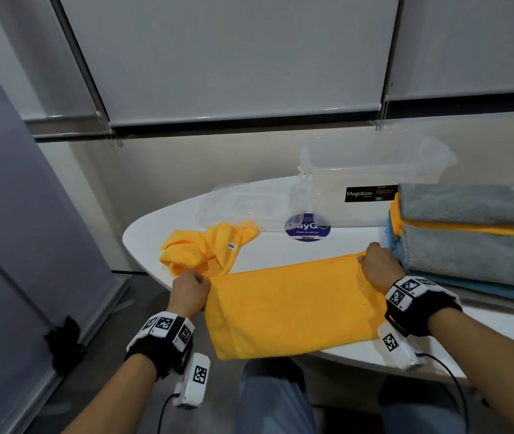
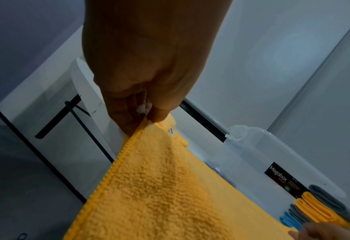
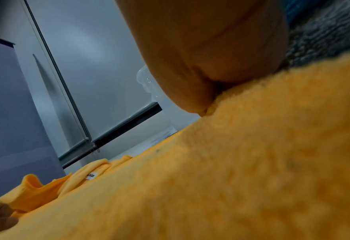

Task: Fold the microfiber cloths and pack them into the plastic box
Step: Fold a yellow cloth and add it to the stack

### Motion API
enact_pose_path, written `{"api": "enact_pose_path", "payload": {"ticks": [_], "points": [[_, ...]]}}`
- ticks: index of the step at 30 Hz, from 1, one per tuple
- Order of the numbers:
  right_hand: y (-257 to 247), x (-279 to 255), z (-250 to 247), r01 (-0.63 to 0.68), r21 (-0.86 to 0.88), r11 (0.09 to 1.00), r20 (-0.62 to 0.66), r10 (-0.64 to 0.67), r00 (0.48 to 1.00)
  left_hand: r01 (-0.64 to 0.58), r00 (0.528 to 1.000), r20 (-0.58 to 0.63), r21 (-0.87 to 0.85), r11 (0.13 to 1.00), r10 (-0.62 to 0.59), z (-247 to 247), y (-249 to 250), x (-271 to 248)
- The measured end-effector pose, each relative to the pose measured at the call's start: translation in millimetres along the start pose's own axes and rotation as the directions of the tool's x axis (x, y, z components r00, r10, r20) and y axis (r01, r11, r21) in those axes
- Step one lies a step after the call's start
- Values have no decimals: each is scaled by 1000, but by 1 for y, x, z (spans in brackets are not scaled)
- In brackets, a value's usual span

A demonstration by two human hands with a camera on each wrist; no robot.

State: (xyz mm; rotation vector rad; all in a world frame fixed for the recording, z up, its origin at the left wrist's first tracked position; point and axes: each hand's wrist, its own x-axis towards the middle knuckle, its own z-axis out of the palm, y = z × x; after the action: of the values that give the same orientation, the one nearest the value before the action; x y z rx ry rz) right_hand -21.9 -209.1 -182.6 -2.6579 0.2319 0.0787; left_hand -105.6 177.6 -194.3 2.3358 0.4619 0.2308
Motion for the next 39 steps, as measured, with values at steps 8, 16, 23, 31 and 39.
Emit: {"api": "enact_pose_path", "payload": {"ticks": [8, 16, 23, 31, 39], "points": [[1, 1, -5, -12, 39, 999, -15, 12, 1000, -43, 999, 45, 316, 948, 30, 1, 14, -3], [-12, -16, -12, 5, -36, 999, 110, -1, 994, -353, 934, 57, 315, 881, 353, 6, 81, -3], [-72, -49, -73, 294, 337, 894, 125, -352, 928, -553, 716, 457, -92, 828, 529, 5, 183, -13], [-123, -84, -158, 497, 483, 721, 123, -618, 776, -315, 659, 500, -495, 810, 562, -46, 234, -23], [-124, -79, -177, 417, 609, 674, 110, -593, 798, -433, 763, 156, -597, 675, 628, -95, 251, -24]]}}
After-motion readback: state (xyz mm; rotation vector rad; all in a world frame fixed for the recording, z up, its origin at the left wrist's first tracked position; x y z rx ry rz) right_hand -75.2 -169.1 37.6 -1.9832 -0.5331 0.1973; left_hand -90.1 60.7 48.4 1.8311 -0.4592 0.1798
